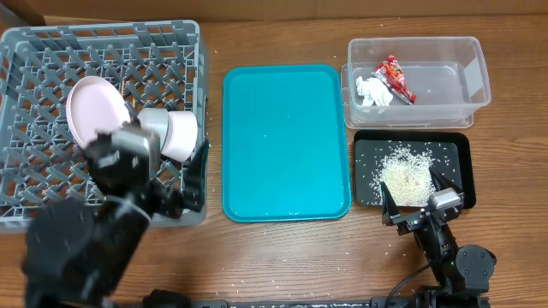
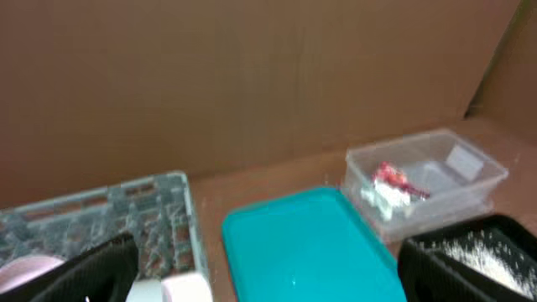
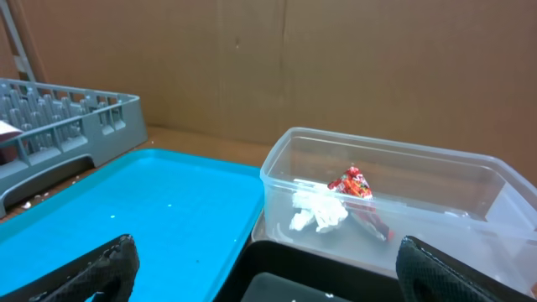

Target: Sort waste into correct bins and load items into the dishwasher

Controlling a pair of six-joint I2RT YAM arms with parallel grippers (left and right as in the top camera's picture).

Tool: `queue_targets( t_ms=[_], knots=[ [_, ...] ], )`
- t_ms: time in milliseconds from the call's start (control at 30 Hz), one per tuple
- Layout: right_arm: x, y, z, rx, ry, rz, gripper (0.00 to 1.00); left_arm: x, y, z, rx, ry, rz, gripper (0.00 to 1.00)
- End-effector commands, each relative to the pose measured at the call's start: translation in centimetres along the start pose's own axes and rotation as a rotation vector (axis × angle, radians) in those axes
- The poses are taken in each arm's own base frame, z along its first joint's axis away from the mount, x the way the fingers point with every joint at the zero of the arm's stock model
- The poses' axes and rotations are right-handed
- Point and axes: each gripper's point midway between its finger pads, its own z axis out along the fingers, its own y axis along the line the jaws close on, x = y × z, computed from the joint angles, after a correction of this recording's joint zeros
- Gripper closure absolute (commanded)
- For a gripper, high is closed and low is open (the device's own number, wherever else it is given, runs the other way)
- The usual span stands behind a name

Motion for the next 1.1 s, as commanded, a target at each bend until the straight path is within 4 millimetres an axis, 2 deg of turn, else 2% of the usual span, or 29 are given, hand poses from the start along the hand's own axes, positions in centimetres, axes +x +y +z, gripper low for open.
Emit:
queue_targets(
  t_ms=[0, 200, 233, 333, 467, 700, 767, 1067],
  knots=[
    [0.2, 0.0, 0.0, -0.001, -0.001, 0.008, 0.0, 3.7, -0.8, -0.4, 0.049, -0.035, -0.021, 0.0],
    [0.2, 0.0, 0.0, -0.001, -0.001, 0.008, 0.0, 10.8, -0.8, -0.3, 0.054, -0.109, -0.119, 0.0],
    [0.2, 0.0, 0.0, -0.001, -0.001, 0.008, 0.0, 11.2, -0.8, -0.2, 0.055, -0.116, -0.126, 0.0],
    [0.2, 0.0, 0.0, -0.001, -0.001, 0.008, 0.0, 14.9, -0.6, 0.6, 0.056, -0.152, -0.167, 0.0],
    [0.2, 0.0, 0.0, -0.001, -0.001, 0.007, 0.0, 18.0, -0.4, 1.9, 0.054, -0.16, -0.166, 0.0],
    [0.2, 0.0, 0.0, -0.001, -0.001, 0.008, 0.0, 23.4, 0.5, 4.3, 0.011, -0.077, -0.181, 0.0],
    [0.2, 0.0, 0.0, -0.001, -0.001, 0.008, 0.0, 24.6, 0.5, 4.8, 0.009, -0.064, -0.183, 0.0],
    [0.2, 0.0, 0.0, -0.001, -0.001, 0.008, 0.0, 24.3, 0.7, 5.2, 0.008, -0.118, -0.173, 0.0]
  ],
)
